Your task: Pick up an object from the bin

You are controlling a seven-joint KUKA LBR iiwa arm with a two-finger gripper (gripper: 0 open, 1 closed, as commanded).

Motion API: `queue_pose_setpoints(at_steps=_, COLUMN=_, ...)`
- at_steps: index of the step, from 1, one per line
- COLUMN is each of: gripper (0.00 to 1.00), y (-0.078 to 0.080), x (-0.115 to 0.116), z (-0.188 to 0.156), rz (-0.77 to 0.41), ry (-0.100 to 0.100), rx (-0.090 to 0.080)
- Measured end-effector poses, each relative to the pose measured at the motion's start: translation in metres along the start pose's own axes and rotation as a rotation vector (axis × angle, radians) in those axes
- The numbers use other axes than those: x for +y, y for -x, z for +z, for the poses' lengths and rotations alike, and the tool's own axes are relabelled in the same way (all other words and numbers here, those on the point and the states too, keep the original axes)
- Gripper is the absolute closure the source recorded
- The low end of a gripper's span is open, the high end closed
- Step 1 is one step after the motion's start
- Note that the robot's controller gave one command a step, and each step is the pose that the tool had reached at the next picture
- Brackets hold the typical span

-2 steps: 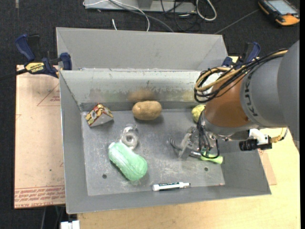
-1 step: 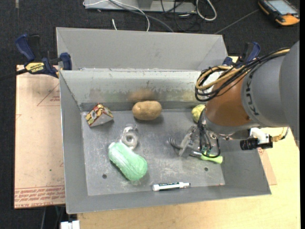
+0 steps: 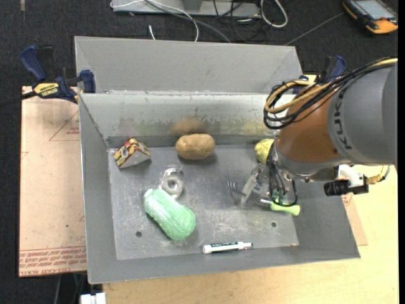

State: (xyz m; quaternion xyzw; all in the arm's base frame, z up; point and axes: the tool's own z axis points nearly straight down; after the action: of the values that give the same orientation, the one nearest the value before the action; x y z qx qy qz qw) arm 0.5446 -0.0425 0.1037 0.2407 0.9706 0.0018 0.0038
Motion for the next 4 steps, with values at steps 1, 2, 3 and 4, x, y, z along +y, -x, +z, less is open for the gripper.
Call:
queue_pose_setpoints(at_steps=1, gripper=1.0, y=0.002, x=0.001, z=-0.034, rz=-0.001, ry=0.002, rx=-0.005)
queue_pose_setpoints(at_steps=2, gripper=1.0, y=0.001, x=0.001, z=-0.057, rz=-0.002, ry=0.003, rx=-0.004)
queue_pose_setpoints(at_steps=3, gripper=1.0, y=0.002, x=0.002, z=-0.069, rz=-0.004, ry=0.005, rx=-0.008)
queue_pose_setpoints(at_steps=4, gripper=1.0, y=0.0, x=0.002, z=-0.09, rz=-0.004, ry=0.001, rx=0.003)
